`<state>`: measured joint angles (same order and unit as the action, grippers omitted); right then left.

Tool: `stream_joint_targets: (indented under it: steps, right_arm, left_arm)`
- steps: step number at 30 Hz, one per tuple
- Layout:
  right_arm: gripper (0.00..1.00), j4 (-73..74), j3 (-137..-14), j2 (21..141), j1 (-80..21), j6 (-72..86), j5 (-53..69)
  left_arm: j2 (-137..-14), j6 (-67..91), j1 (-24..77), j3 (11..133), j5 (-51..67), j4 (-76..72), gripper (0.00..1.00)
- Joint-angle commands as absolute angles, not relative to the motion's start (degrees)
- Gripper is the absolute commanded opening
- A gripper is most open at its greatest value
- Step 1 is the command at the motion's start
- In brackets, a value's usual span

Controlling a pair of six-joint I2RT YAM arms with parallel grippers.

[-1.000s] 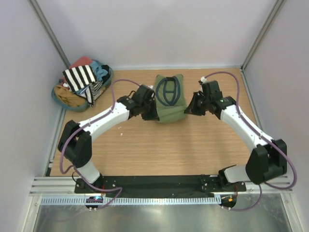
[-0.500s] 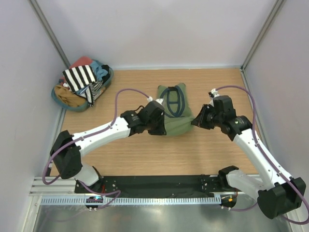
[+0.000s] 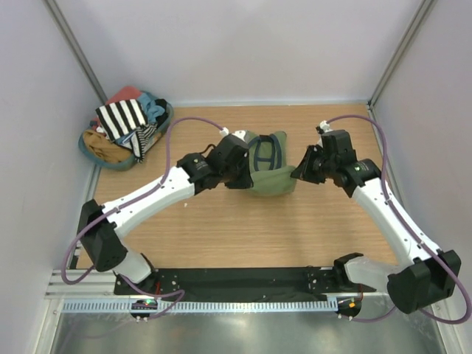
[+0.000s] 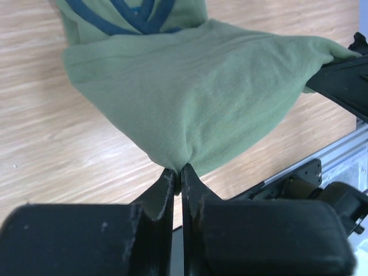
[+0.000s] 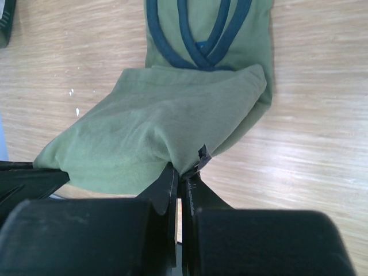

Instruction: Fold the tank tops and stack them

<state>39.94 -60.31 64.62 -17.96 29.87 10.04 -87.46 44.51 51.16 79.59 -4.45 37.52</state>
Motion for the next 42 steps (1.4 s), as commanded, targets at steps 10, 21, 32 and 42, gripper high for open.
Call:
stream_joint_targets:
  steps: [10,21,32,42]
  right_arm:
    - [0.01,37.36,-71.98,75.06,-18.02,27.86,7.82]
    - [0.01,36.21,-77.34,81.81,-18.02,27.25,5.01]
    - [0.01,34.63,-83.92,91.66,-16.88,26.37,3.52]
    - [0.02,34.10,-92.63,101.15,-14.33,26.63,4.04]
  left_arm:
    - [-94.13,40.43,41.58,86.66,2.81,38.14,0.04]
    - [-101.68,39.73,36.21,90.78,6.59,36.47,0.04]
    - [-109.77,38.15,32.52,101.23,6.86,38.93,0.04]
    - [-118.73,37.88,28.92,111.97,8.26,40.69,0.05]
